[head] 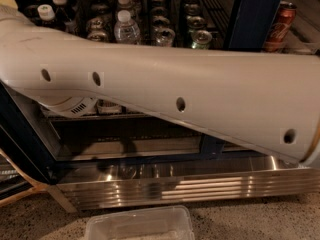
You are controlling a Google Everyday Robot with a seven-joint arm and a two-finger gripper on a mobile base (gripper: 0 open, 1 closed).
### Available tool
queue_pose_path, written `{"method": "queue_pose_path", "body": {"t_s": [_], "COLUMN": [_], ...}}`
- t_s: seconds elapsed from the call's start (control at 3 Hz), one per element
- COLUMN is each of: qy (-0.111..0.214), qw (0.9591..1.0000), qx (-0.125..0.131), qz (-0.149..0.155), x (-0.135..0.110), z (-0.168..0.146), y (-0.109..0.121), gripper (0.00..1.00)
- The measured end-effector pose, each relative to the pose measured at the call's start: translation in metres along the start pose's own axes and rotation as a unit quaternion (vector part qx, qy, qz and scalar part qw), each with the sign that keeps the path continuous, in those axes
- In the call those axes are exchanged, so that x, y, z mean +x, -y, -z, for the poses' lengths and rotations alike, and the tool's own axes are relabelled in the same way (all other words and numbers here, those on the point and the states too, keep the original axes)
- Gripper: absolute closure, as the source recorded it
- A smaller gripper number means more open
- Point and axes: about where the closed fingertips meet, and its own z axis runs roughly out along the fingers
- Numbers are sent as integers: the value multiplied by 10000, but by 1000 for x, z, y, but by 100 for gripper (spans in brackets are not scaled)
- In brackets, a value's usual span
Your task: Pick pepsi can from top shelf of fridge
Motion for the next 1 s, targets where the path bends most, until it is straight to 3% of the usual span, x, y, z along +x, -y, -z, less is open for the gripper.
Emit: {"method": "queue_pose_path", "body": {"t_s": [0.33, 0.67, 1.0], "qy": [-131, -530, -661], "qw": [9921, 9671, 9581], "qx": [-1101, -1791, -1823], "qz": [-585, -1726, -2107], "x": [27, 54, 57], "z": [13, 31, 33], "y": [-71, -131, -135], "gripper": [22, 18, 13]}}
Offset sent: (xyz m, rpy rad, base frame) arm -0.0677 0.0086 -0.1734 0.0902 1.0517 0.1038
